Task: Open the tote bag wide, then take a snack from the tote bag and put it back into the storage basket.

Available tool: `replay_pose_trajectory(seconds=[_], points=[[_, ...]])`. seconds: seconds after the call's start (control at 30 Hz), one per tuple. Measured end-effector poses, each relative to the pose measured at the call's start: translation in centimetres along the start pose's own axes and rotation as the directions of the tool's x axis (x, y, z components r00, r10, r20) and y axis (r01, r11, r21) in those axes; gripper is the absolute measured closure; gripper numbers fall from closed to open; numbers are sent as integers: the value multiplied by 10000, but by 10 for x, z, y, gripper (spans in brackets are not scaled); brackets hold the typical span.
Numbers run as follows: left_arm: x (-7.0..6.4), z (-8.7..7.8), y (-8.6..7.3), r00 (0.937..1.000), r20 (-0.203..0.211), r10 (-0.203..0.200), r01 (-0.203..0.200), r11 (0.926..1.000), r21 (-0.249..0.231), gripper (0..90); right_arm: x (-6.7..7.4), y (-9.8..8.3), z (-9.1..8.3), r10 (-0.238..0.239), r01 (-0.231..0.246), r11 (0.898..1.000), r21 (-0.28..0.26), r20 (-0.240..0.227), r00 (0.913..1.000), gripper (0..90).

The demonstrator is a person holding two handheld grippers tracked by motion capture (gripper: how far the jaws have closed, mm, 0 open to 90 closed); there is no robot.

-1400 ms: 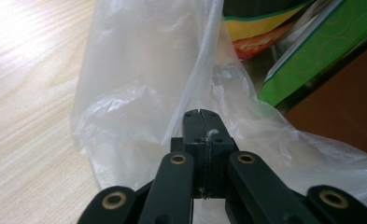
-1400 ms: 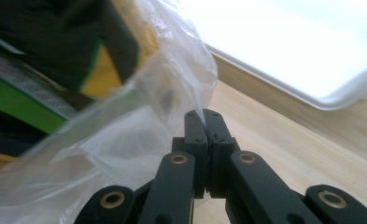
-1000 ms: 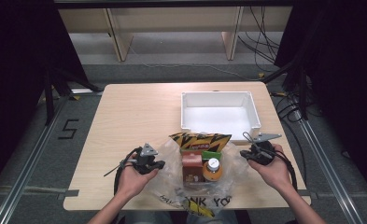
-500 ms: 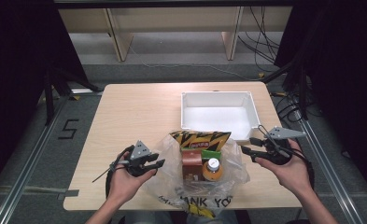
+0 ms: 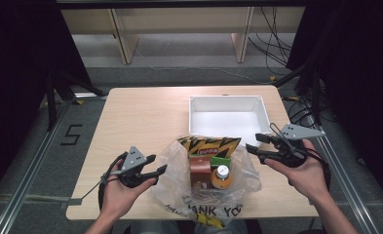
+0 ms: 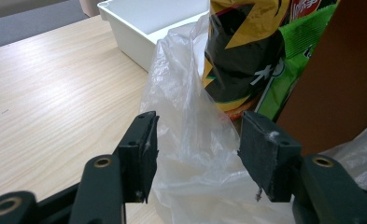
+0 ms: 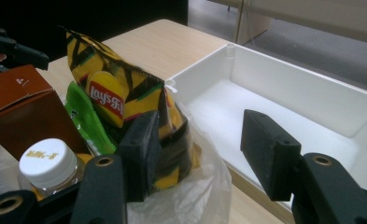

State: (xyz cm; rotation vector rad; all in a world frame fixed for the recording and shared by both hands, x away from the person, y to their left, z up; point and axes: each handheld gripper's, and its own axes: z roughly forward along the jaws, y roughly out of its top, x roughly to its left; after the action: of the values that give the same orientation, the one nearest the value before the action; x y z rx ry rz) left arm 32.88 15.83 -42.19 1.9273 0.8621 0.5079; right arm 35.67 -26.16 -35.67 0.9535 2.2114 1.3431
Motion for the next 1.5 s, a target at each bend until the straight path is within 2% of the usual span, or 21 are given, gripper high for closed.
replay_pose_trajectory(seconds=[0.07,0.1,0.17,0.23,0.27,0.3,0.47,0.5,0.67,0.8,0.87,1.0,1.03,1.07,1.1,1.17,1.27,1.37,1.43,1.47,1.5], points=[[0,-2,-5,10000,-24,-88,88,10000,-19,436,2,1,2,216,-217,9996,-204,-46,9998,491],[0,-3,-7,9997,-55,-225,225,9997,-4,427,0,1,3,-28,26,9995,-319,-64,10000,491],[2,-5,-11,9999,-23,-164,164,9999,-30,408,1,2,4,90,-98,9994,-331,-269,9996,489],[1,-6,-15,9987,-93,-493,493,9988,-67,391,3,3,3,185,-195,9991,-386,-247,9995,485],[3,-7,-16,9996,-61,-276,276,9996,-34,385,2,4,5,-16,0,9980,-629,-244,9997,479],[3,-8,-18,9989,-110,-446,446,9990,-14,378,4,4,4,144,-161,9979,-626,-266,9995,473],[9,-10,-16,9988,-238,-439,434,9988,-208,375,6,10,4,74,-105,9975,-696,-441,9990,416],[10,-11,-15,9986,-293,-447,438,9986,-304,384,6,11,7,-152,117,9951,-983,-349,9993,412],[12,-12,-13,9983,-445,-384,363,9982,-472,386,9,12,9,83,-132,9968,-787,-625,9980,406],[11,-14,-13,9983,-433,-389,367,9981,-492,386,12,14,10,-97,48,9936,-1125,-431,9990,405],[11,-14,-13,9982,-373,-465,441,9972,-610,385,12,17,8,-327,271,9945,-1008,-535,9980,405],[10,-14,-12,9986,-371,-379,356,9975,-617,386,16,21,9,-27,-32,9958,-920,-638,9980,399],[9,-13,-12,9985,-353,-410,387,9974,-616,386,14,21,10,-234,186,9958,-892,-533,9983,398],[11,-13,-11,9991,-433,-34,10,9984,-558,386,14,21,11,-110,56,9964,-851,-626,9980,398],[9,-13,-11,9985,-433,-330,306,9980,-557,385,15,21,12,13,-61,9962,-869,-556,9985,397],[8,-11,-11,9985,-383,-399,377,9977,-557,385,13,21,15,-276,223,9958,-888,-588,9979,396],[7,-9,-12,9981,-420,-442,422,9980,-477,384,13,20,18,-353,296,9963,-808,-691,9970,395],[6,-9,-11,9985,-400,-383,362,9980,-509,384,16,19,19,-72,33,9987,-517,-749,9972,395],[6,-9,-12,9988,-370,-322,304,9984,-479,385,13,19,23,-444,389,9973,-631,-879,9951,395],[5,-9,-12,9986,-383,-369,351,9982,-481,385,15,19,24,-258,206,9968,-775,-665,9975,395],[5,-9,-13,9986,-361,-396,378,9980,-501,385,16,19,25,-126,73,9978,-655,-804,9967,396]])
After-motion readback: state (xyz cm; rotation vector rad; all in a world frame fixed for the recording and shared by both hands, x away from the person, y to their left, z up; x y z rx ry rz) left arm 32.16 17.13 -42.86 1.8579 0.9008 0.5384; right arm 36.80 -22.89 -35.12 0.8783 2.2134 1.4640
